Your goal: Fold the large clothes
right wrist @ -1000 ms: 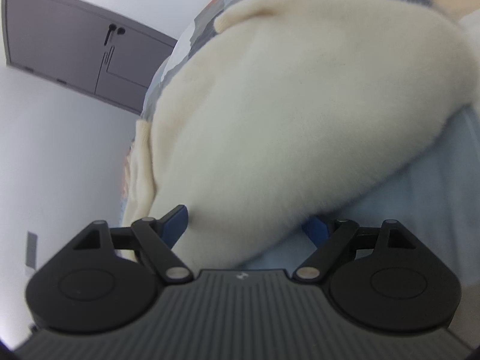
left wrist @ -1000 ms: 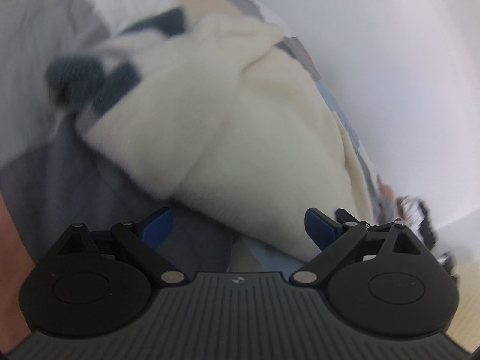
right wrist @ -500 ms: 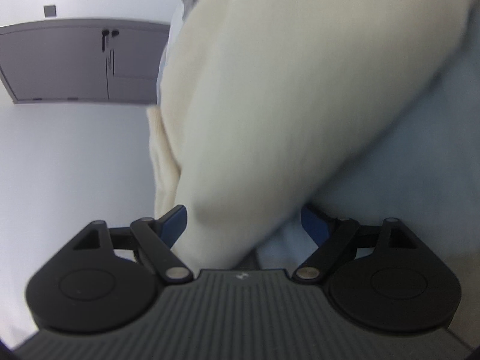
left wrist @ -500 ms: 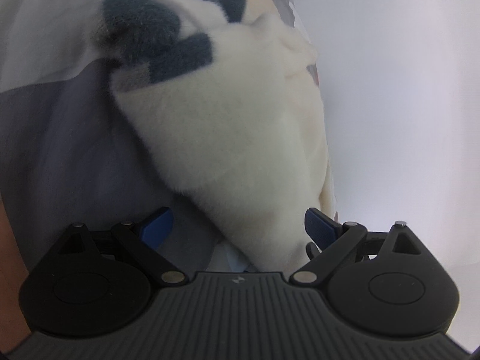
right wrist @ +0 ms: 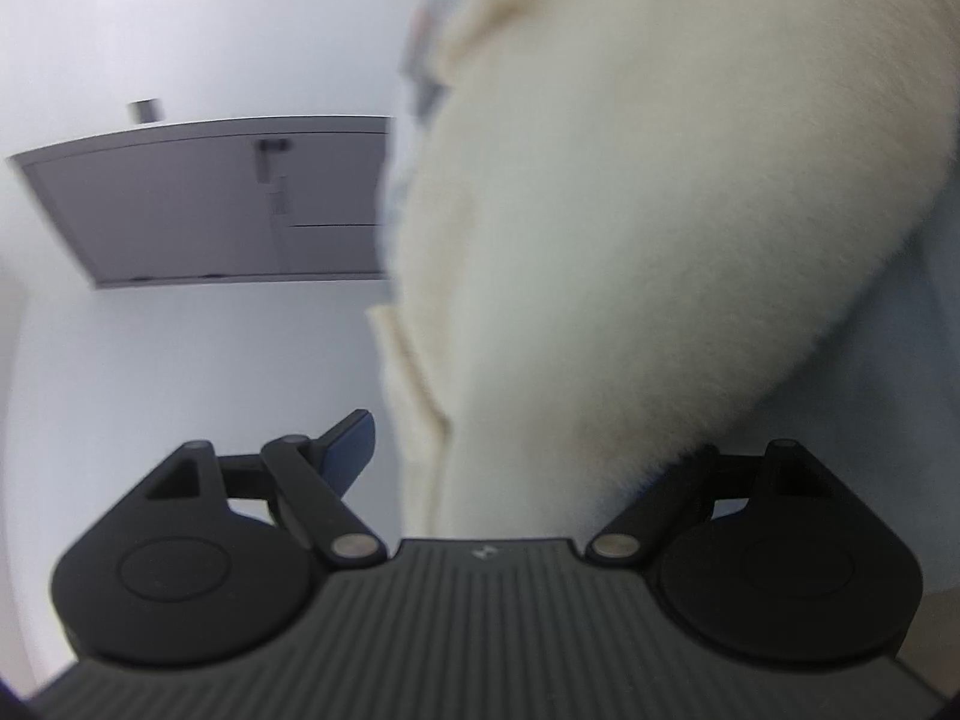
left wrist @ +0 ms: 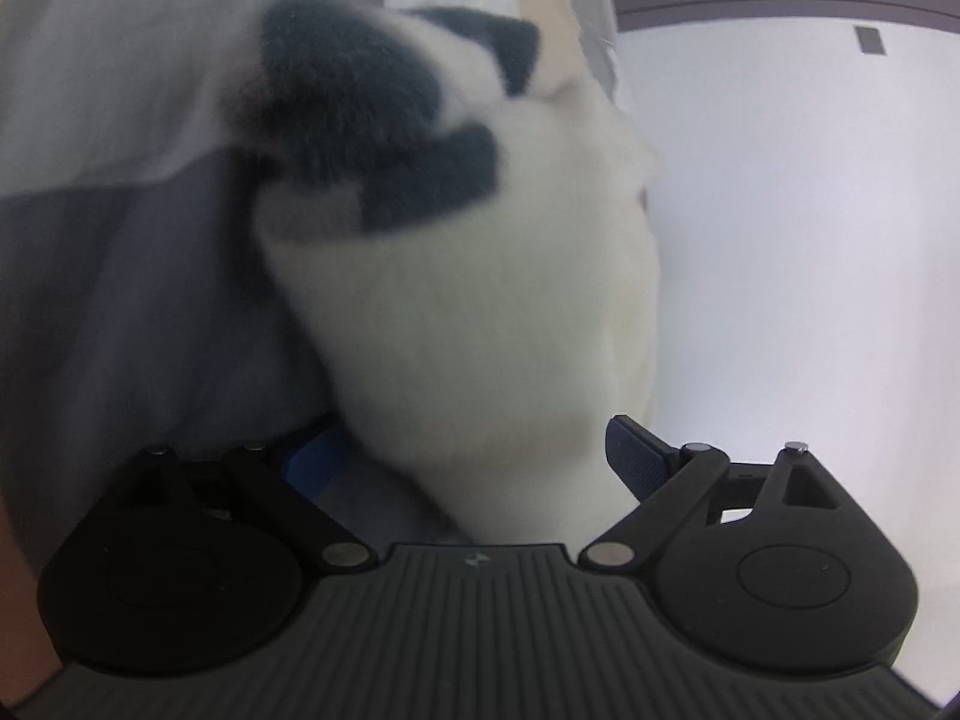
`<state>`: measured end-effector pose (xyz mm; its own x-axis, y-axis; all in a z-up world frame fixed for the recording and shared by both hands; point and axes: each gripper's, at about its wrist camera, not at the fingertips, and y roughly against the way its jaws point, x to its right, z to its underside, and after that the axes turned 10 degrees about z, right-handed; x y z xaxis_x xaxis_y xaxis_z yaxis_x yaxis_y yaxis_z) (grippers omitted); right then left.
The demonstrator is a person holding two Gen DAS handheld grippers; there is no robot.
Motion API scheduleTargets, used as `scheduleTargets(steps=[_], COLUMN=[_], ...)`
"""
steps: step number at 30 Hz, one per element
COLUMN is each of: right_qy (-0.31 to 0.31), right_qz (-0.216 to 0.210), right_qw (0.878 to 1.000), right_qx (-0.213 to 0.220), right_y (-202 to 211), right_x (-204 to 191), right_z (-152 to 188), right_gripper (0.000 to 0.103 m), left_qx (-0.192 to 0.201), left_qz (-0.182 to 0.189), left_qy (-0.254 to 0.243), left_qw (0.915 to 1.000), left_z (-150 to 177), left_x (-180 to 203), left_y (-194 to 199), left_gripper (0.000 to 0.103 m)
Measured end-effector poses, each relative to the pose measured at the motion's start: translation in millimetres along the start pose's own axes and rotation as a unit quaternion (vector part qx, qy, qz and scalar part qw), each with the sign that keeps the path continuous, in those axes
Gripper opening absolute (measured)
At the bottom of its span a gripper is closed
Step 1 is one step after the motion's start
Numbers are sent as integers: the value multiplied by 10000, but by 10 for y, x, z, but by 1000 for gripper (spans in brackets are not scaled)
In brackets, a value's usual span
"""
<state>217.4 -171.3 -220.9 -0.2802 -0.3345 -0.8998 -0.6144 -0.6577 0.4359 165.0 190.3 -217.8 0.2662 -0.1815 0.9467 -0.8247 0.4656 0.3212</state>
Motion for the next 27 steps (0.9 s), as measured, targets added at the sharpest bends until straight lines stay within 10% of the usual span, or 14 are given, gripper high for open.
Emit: scheduleTargets(steps=[11,15,19,27], right_qy=[-504,-523,-83,776], right_qz=[859,1064,885,753], right_qw=[9890,9860,9878,9830], right_qx=[1094,1173,1282,1482], right_y=[362,356,415,801], right_x=[340,349,209,-124], right_z=[-46,-127,-46,174], right_gripper=[75,56,35,33], left_qx=[266,354,388,302], left_qz=[-560,-573,-382,-99], left_qy=[-786,-1202,-1354,-1563], left_qw=[9950,9905,9893,9872], left_z=[-124,-110,2,271], left_x=[218,357,391,478], left_y=[-58,32,161,733], left_gripper=[55,46,41,40])
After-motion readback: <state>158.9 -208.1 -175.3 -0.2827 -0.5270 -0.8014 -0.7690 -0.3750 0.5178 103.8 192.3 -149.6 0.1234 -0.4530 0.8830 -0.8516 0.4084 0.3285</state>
